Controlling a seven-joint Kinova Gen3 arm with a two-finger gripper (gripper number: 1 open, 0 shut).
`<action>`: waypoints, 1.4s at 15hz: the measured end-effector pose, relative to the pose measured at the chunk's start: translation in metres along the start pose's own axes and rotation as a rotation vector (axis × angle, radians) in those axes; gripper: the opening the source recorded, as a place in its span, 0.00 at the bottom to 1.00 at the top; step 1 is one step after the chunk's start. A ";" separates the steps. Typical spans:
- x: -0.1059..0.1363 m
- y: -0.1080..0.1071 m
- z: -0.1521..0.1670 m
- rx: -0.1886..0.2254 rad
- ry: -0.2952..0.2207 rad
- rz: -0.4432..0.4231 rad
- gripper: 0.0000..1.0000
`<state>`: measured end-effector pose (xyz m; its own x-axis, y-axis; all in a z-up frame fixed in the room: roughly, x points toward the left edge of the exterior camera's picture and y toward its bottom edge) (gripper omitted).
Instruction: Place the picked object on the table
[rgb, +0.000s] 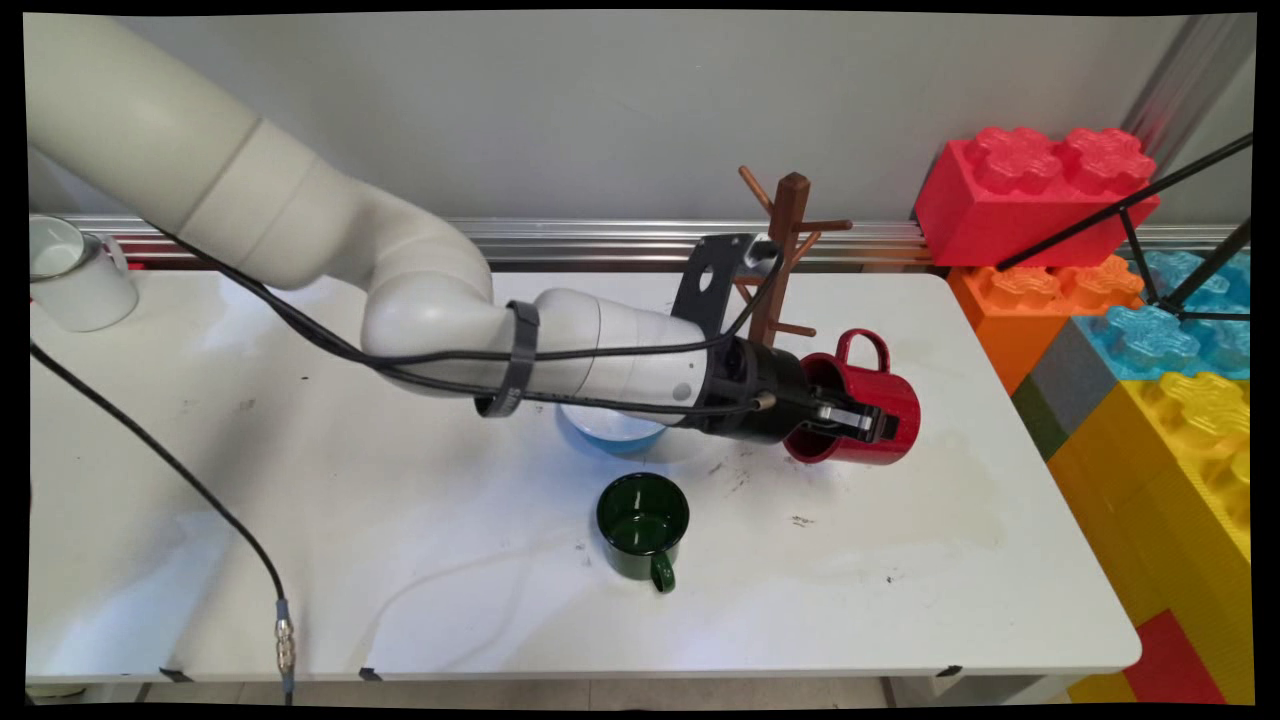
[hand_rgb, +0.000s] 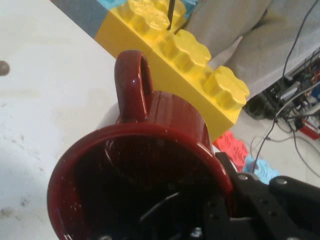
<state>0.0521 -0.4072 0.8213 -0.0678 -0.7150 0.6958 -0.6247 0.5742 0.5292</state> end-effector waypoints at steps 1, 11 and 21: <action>0.004 0.004 -0.003 0.006 -0.009 0.005 0.00; 0.047 0.035 -0.026 0.077 -0.078 0.049 0.00; 0.075 0.060 -0.036 0.141 -0.247 0.151 0.00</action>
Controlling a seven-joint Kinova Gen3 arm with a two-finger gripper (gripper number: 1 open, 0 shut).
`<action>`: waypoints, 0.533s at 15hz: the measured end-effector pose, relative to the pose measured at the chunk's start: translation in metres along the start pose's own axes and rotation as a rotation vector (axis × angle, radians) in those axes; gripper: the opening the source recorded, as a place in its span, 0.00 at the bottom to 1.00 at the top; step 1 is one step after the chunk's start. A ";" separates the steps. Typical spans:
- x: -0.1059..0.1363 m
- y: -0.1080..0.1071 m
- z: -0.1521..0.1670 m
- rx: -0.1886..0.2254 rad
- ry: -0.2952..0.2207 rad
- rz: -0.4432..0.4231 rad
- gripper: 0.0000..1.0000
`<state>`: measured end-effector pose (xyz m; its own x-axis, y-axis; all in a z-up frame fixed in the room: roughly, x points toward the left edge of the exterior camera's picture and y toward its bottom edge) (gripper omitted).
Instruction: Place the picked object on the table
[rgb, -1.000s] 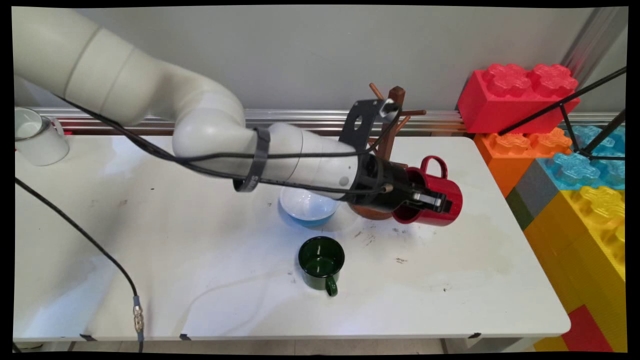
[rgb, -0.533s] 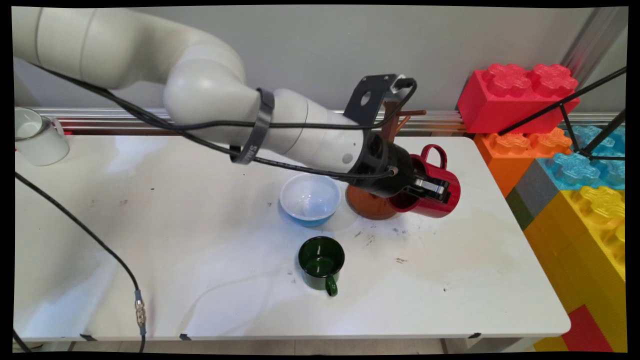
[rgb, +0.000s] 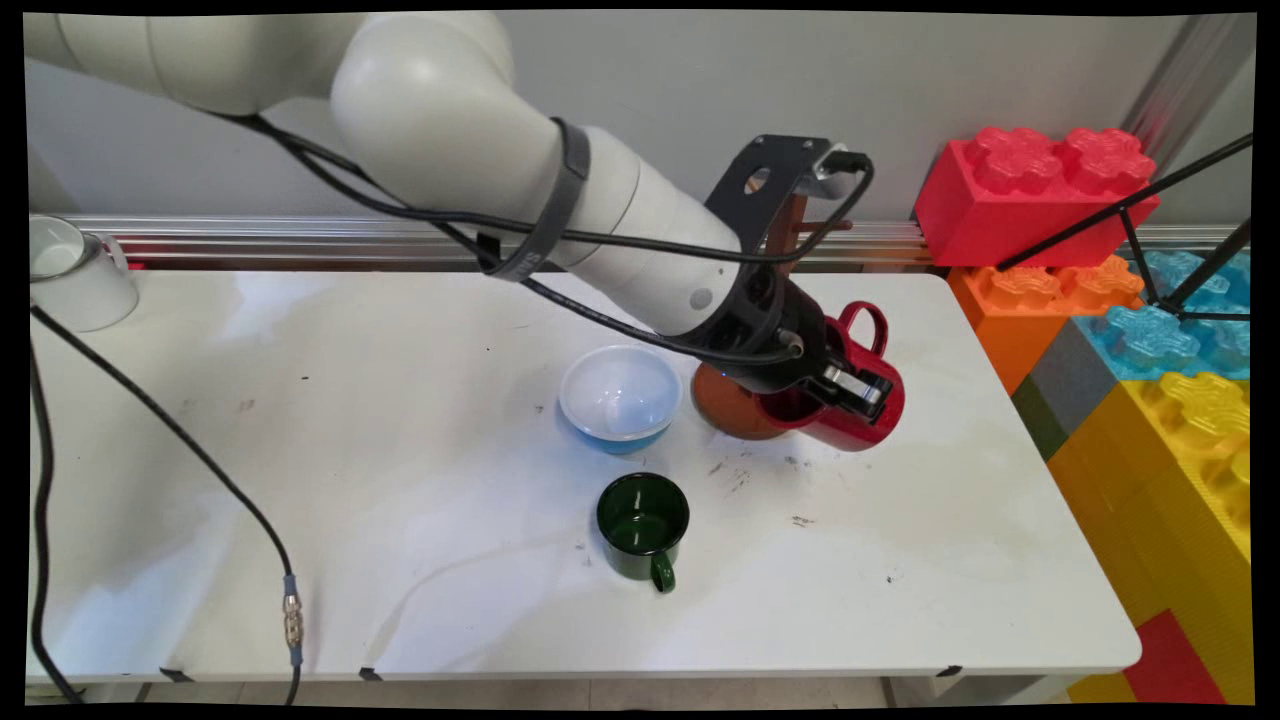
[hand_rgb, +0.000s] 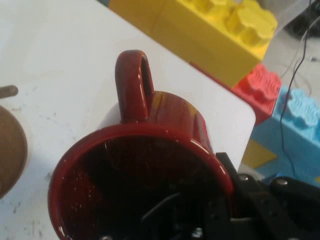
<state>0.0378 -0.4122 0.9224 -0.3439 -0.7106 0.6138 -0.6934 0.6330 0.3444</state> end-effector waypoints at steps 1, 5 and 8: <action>0.002 0.002 0.000 0.008 -0.018 0.008 0.00; 0.010 0.010 0.008 0.047 -0.087 0.033 0.00; 0.016 0.016 0.018 0.087 -0.138 0.077 0.00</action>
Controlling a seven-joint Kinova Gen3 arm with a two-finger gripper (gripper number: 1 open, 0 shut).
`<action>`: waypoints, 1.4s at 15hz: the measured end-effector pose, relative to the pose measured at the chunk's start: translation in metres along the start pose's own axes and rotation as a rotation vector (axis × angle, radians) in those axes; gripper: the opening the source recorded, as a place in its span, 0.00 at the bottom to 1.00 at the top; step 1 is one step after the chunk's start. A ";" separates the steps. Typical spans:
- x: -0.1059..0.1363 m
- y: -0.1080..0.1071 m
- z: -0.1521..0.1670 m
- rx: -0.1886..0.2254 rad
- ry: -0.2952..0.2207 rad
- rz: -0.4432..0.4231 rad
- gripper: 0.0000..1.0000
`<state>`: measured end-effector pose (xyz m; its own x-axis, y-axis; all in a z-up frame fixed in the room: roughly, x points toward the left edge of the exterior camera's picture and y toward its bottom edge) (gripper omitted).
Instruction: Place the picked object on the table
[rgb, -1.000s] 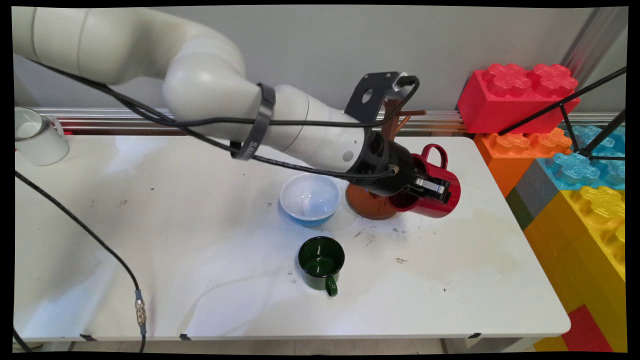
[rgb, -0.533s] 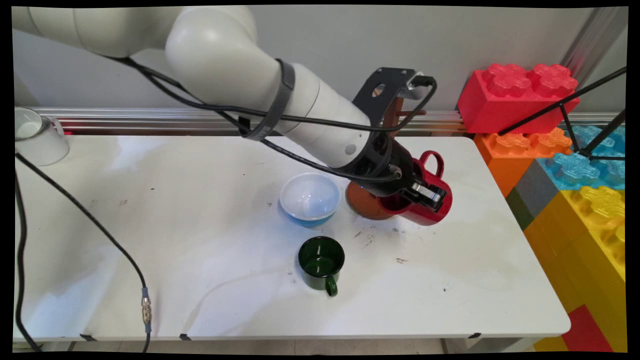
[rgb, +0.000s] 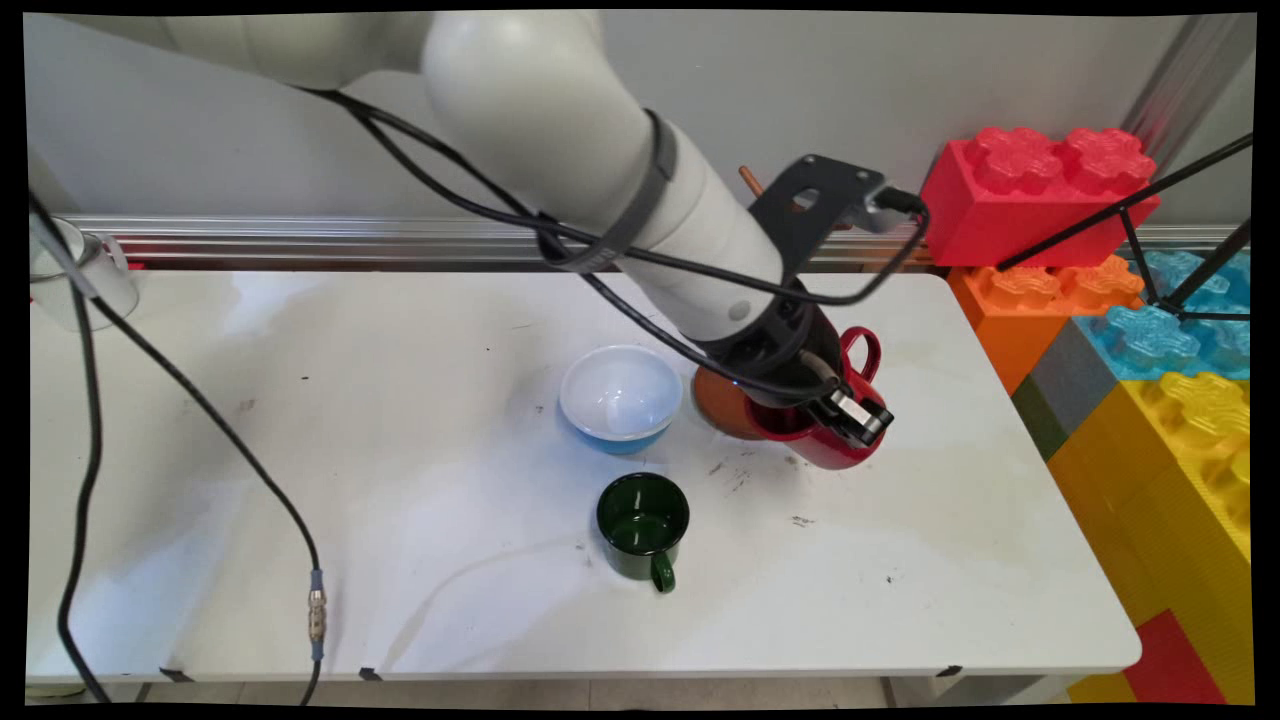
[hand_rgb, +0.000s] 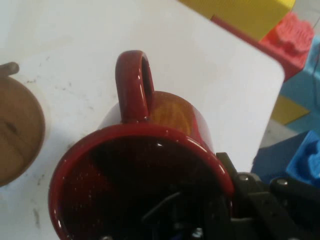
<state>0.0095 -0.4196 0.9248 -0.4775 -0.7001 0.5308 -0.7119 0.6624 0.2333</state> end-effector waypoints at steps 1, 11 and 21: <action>0.003 0.002 0.004 0.016 -0.019 0.016 0.00; 0.008 0.018 0.057 0.093 -0.215 0.098 0.00; 0.011 0.021 0.109 0.136 -0.345 0.137 0.00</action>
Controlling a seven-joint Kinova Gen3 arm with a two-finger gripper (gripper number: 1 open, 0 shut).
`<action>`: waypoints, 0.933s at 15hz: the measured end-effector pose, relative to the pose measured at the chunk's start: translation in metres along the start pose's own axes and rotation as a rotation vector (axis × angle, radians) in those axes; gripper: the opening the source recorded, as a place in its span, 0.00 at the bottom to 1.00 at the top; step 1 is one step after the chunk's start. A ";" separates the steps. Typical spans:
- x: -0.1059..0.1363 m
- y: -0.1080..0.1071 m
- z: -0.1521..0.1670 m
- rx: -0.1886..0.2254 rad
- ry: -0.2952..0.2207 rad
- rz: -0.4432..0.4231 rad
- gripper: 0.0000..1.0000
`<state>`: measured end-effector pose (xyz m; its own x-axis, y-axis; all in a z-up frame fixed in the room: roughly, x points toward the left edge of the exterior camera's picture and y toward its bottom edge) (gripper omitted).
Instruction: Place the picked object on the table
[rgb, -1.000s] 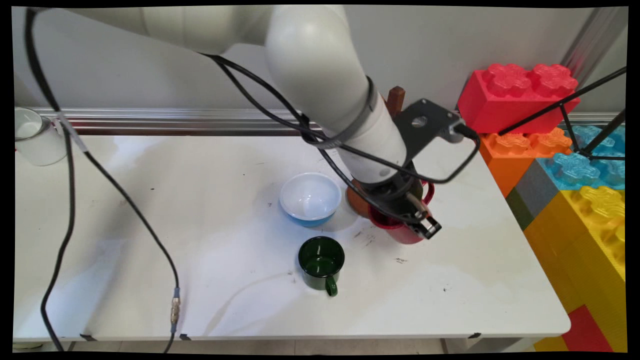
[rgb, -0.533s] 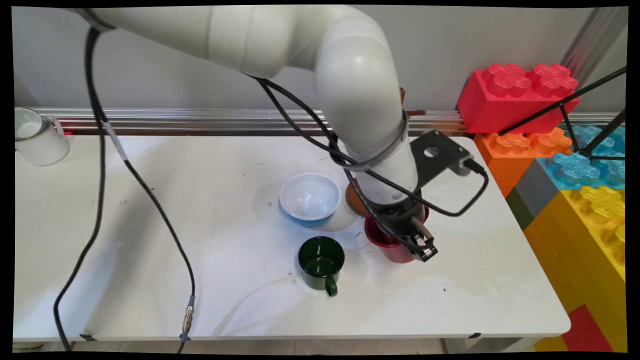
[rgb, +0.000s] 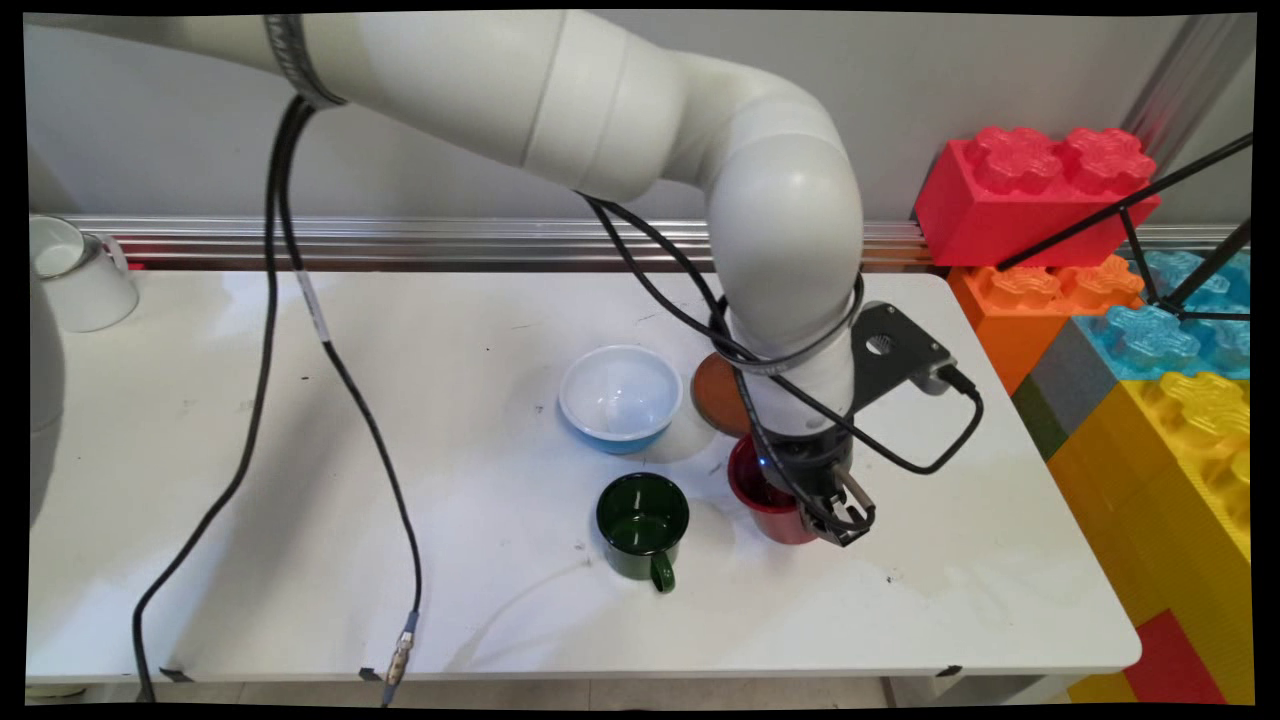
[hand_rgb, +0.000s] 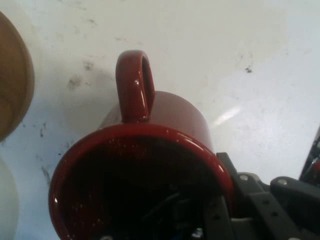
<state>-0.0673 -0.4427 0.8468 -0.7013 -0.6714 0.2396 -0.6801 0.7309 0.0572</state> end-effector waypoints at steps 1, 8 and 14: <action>0.002 0.000 0.004 0.003 -0.009 0.002 0.00; 0.009 0.001 0.022 0.019 -0.049 0.006 0.00; 0.013 0.001 0.033 0.028 -0.071 0.006 1.00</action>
<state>-0.0844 -0.4546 0.8185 -0.7181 -0.6747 0.1705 -0.6809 0.7318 0.0283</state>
